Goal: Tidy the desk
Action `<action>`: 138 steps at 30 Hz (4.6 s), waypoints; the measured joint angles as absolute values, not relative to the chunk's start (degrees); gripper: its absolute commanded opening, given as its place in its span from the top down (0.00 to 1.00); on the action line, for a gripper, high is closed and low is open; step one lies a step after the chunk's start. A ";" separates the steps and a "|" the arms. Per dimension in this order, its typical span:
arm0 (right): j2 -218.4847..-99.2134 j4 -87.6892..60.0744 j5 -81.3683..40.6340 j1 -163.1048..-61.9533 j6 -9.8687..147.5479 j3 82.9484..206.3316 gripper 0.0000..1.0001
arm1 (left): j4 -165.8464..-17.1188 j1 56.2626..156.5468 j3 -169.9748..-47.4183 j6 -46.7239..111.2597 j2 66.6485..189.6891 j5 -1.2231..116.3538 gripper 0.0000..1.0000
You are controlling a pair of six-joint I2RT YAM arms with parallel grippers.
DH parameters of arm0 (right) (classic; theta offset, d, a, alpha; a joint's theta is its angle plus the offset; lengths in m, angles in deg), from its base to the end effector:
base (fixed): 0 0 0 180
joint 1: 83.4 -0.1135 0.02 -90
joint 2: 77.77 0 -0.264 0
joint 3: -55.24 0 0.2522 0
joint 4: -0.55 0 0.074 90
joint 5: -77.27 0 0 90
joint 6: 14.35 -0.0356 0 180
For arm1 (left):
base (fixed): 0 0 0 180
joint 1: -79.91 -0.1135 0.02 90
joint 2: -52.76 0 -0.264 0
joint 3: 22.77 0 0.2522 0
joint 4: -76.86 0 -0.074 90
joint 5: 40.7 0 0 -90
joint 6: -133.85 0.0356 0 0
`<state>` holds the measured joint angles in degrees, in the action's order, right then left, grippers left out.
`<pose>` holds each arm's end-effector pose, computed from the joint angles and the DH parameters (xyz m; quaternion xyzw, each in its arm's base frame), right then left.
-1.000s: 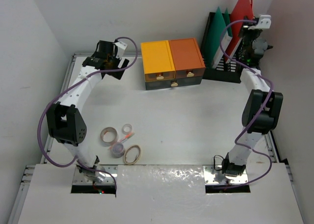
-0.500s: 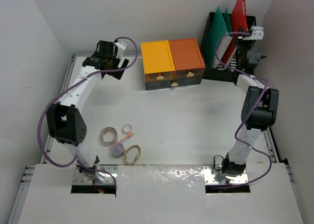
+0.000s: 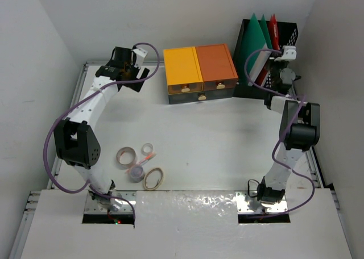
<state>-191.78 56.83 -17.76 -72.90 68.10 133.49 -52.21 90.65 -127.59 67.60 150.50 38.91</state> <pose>0.4279 -0.0761 0.2456 0.0537 0.5679 0.0039 0.8213 0.3789 -0.0653 0.3307 0.2377 0.8855 0.1270 0.3784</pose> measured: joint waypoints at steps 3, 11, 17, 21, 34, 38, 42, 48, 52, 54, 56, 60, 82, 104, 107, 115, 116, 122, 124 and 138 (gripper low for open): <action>-189.84 53.31 -15.88 -73.07 68.17 133.49 0.90 | -52.19 90.65 -127.59 67.60 150.50 39.04 0.07; -185.91 45.09 -12.21 -73.12 68.91 133.52 0.45 | -51.91 90.65 -127.73 67.60 150.50 39.83 0.07; -176.24 36.28 -8.52 -73.12 70.73 133.54 0.20 | -50.90 90.65 -129.58 67.57 150.50 41.56 0.07; -167.06 28.37 -6.92 -73.12 70.33 133.71 0.16 | -50.70 90.65 -129.95 67.57 150.50 43.13 0.07; -146.50 3.74 -12.34 -76.48 62.44 130.57 0.27 | -47.45 95.30 -133.98 69.08 153.38 51.35 0.09; -147.81 -2.71 -13.22 -84.42 63.01 130.37 0.28 | -47.45 102.25 -132.56 70.90 154.52 50.87 0.08; -152.33 -8.44 -13.20 -89.73 62.40 130.37 0.32 | -46.83 106.12 -137.15 70.79 162.56 50.45 0.08; -159.68 -11.89 -9.96 -93.93 61.48 130.46 0.32 | -46.97 104.90 -143.05 70.11 172.68 47.92 0.10; -165.99 -12.06 -8.89 -97.12 60.80 132.12 0.38 | -48.67 104.44 -144.84 69.91 174.54 45.86 0.14; -168.90 -12.06 -8.39 -97.86 60.30 133.58 0.39 | -50.27 104.44 -145.41 69.96 174.69 45.01 0.14; -171.41 -11.98 -7.47 -98.14 59.86 134.94 0.41 | -51.93 104.44 -145.74 69.98 174.74 44.35 0.16; -175.00 -11.15 -3.45 -98.89 59.36 136.31 0.43 | -52.32 104.37 -146.11 70.55 175.26 44.00 0.17; -185.97 -5.07 5.49 -102.19 58.38 142.33 0.41 | -58.53 102.93 -144.27 70.85 178.30 47.44 0.16; -188.44 -3.19 14.30 -103.81 56.15 142.02 1.00 | -59.69 102.93 -143.35 72.12 176.70 47.50 0.14; -188.13 -1.29 14.45 -103.91 55.99 140.58 1.00 | -59.73 102.78 -143.35 72.12 176.70 47.50 0.13; -180.40 -2.45 12.99 -104.99 53.63 132.14 1.00 | -59.84 102.60 -143.35 71.86 176.70 47.48 0.13; -179.35 -3.32 12.49 -105.03 53.28 131.44 1.00 | -59.84 102.60 -143.35 71.84 176.70 47.46 0.13; -174.82 -8.98 9.16 -105.10 52.72 129.01 0.96 | -59.84 102.58 -143.35 71.53 176.70 47.48 0.12; -173.53 -10.67 8.62 -105.31 52.76 128.05 0.86 | -59.82 102.58 -143.35 71.42 176.70 47.46 0.12; -165.56 -28.50 -0.98 -107.17 60.98 130.11 0.01 | -55.95 102.58 -142.37 70.55 172.70 45.84 0.07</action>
